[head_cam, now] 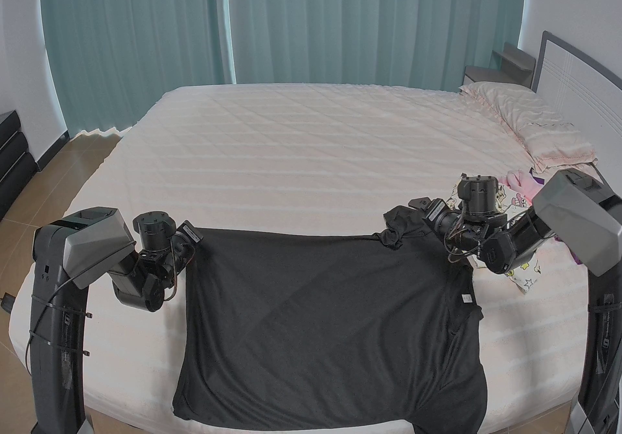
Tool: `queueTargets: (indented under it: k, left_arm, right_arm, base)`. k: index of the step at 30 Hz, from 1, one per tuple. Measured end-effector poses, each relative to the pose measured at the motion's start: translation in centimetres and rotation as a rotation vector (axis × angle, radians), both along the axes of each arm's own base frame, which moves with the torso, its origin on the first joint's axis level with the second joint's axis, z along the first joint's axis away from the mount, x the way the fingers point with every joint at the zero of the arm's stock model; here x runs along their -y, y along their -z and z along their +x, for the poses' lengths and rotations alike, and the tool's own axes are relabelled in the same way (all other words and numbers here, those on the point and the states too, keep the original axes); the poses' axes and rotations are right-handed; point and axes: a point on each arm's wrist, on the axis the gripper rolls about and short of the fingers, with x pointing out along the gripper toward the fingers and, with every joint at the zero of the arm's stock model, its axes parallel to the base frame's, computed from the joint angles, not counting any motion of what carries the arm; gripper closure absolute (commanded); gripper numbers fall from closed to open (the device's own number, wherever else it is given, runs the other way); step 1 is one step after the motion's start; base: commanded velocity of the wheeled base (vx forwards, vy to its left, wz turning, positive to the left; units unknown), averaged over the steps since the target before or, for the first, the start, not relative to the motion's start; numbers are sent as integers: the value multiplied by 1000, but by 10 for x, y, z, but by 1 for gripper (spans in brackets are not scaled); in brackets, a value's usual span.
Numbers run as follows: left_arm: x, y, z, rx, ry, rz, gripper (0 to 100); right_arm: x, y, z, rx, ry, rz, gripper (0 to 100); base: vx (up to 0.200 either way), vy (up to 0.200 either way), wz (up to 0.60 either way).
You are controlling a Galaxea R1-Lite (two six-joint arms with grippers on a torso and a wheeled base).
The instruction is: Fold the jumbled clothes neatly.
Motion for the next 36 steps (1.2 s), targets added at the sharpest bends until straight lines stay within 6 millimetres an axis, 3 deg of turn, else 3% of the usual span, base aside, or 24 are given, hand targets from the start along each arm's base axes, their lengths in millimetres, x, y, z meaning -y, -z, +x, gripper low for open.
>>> queueTargets:
  k: [8,9,21,31,32,36]
  left_arm:
    - [1,5,0,-6,-6,-13,100]
    - [1,6,0,-7,-6,-13,0]
    - [0,9,-2,-14,-15,-40,0]
    - [-1,9,-8,-28,-25,-64,0]
    - [-2,9,-8,-25,-26,-65,0]
    - [-2,8,-10,-15,-27,-66,0]
  right_arm:
    - [-33,17,21,-93,-44,-10,0]
    - [-35,18,24,-102,-47,-14,0]
    - [-56,42,47,-110,-85,-100,0]
    - [-63,47,58,-122,-88,-109,0]
    - [-63,47,59,-124,-87,-111,100]
    - [-64,48,66,-139,-74,-128,100]
  base:
    - [0,0,0]
    - [0,0,0]
    - [0,0,0]
    - [0,0,0]
    - [0,0,0]
    - [0,0,0]
